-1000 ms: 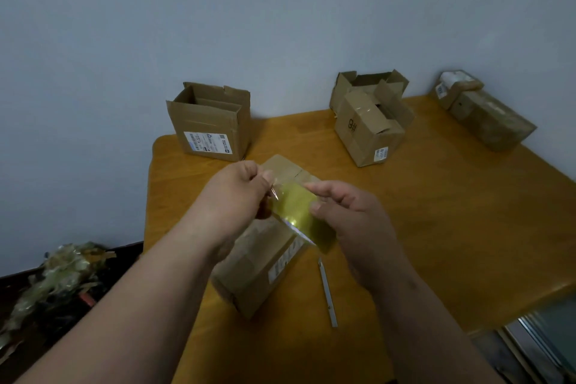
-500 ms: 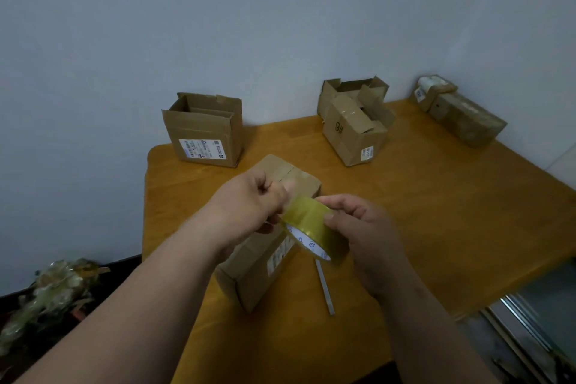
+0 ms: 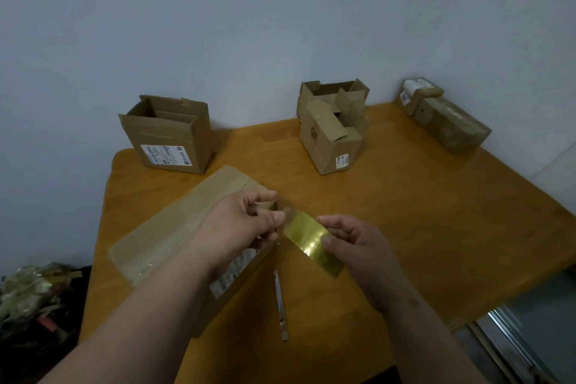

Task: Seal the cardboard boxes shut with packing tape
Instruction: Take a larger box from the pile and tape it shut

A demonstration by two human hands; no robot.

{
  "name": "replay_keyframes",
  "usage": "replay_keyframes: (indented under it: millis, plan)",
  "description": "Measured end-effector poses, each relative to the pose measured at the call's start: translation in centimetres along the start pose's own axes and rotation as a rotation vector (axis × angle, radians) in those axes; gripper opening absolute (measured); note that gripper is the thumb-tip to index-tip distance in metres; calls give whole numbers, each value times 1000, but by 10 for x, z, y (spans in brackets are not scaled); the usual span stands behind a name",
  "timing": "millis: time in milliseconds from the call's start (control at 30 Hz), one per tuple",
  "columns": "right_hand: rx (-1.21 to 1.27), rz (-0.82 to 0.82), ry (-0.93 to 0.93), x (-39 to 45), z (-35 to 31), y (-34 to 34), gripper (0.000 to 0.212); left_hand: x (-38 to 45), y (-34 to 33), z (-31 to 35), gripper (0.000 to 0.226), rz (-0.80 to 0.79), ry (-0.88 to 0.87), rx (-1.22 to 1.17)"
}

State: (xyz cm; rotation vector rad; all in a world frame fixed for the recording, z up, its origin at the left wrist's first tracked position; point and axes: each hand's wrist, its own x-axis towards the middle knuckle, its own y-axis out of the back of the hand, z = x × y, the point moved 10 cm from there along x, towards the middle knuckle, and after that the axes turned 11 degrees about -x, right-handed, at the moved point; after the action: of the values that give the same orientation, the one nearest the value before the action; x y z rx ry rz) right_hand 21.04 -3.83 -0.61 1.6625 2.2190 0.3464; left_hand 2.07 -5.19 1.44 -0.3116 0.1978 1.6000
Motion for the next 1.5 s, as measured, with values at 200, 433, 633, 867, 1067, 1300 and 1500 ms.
replay_keyframes:
  millis: [200, 433, 633, 867, 1067, 1300, 1500]
  plan:
    - [-605, -86, -43, 39, 95, -22, 43, 8, 18, 12, 20, 285, -139, 169]
    - [-1040, -266, 29, 33, 142, -66, 42, -32, 101, 29, 12, 809, -295, 160]
    - [-975, 85, 140, 52, 80, -59, 34, -63, 165, 0, 34, 1023, -230, 432]
    - [-869, -174, 776, 32, -71, -173, 53, -46, 141, -60, 71, 623, 78, 1083]
    - [-1210, -538, 740, 44, -58, -211, 61, -36, 138, -86, 99, 403, 71, 1199]
    - [-1213, -475, 688, 59, -65, -208, 75, -34, 133, -74, 76, 305, 5, 1297]
    - [-1280, -502, 576, 85, -39, -182, 82, -26, 131, -84, 91, 220, 34, 1307]
